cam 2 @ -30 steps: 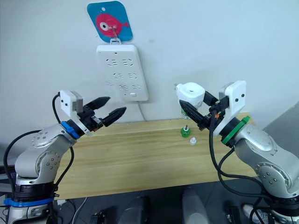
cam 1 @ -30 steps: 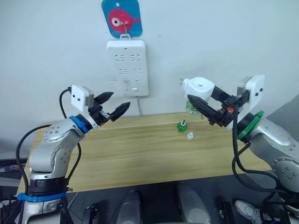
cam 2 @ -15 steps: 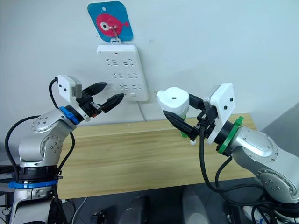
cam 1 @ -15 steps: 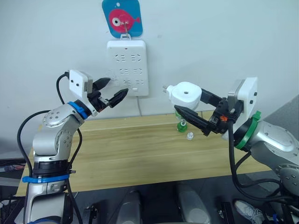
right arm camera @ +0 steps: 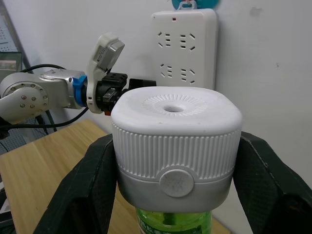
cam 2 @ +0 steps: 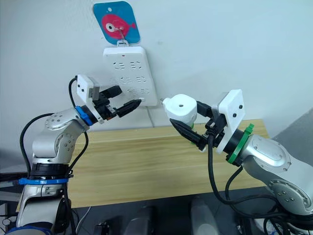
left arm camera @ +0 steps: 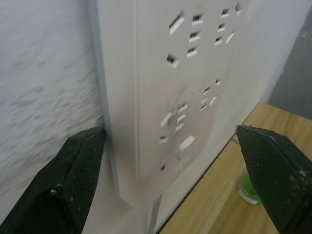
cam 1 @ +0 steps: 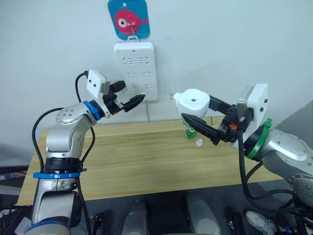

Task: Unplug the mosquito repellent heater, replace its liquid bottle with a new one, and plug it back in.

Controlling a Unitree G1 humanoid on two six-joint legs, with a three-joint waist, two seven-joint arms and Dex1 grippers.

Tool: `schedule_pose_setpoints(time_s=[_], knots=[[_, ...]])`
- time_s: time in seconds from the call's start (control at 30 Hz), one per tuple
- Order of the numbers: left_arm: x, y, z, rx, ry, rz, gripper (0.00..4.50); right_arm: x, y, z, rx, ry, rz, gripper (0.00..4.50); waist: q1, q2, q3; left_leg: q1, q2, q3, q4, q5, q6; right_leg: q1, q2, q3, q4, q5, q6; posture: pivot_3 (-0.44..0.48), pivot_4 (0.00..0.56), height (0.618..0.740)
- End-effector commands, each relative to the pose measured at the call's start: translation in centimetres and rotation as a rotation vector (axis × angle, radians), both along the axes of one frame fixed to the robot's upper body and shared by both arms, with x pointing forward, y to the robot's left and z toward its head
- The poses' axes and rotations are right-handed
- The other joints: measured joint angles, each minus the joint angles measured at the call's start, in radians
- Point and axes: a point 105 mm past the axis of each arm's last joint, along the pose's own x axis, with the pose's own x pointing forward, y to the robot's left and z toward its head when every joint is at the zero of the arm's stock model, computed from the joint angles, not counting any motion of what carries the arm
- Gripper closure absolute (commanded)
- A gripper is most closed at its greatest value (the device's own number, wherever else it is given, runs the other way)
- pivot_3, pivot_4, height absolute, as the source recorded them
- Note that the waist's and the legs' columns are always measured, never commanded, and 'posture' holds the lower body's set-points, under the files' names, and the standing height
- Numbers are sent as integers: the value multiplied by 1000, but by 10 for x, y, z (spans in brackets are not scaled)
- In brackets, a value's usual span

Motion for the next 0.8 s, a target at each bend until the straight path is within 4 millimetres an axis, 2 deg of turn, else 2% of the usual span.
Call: schedule_pose_setpoints(time_s=[0.03,0.3,0.4,0.67,0.73,0.8], knots=[[-7,-5,16,4,-40,-51,0,-9,-2,10,4,-55,6,1580,-1,0,0,0,0,0,0,0,0,0,0,0,0,0,0,-236,213,734],[-21,-20,31,-16,-26,-163,0,-11,-2,7,0,-33,29,1580,2,0,0,0,0,0,0,0,0,0,0,0,0,0,0,-226,207,734],[-18,-20,38,-39,-36,-156,599,-12,-1,6,4,-23,42,1580,3,0,0,-1,0,0,0,0,0,0,0,0,0,0,0,-224,206,734],[-14,-22,32,-37,-19,-143,2864,-8,3,5,-3,-27,24,1580,3,0,0,-1,0,0,0,1,-1,0,0,0,-1,0,0,-224,205,734],[-14,-21,32,-43,-15,-136,3194,-2,7,4,-12,-23,4,1580,3,0,0,0,0,0,1,1,-1,0,0,0,-1,0,0,-224,205,734],[-13,-21,32,-48,-16,-126,3195,5,11,2,-24,-17,-19,1580,3,0,0,0,0,0,1,1,-1,0,0,0,-1,0,0,-219,205,734]])
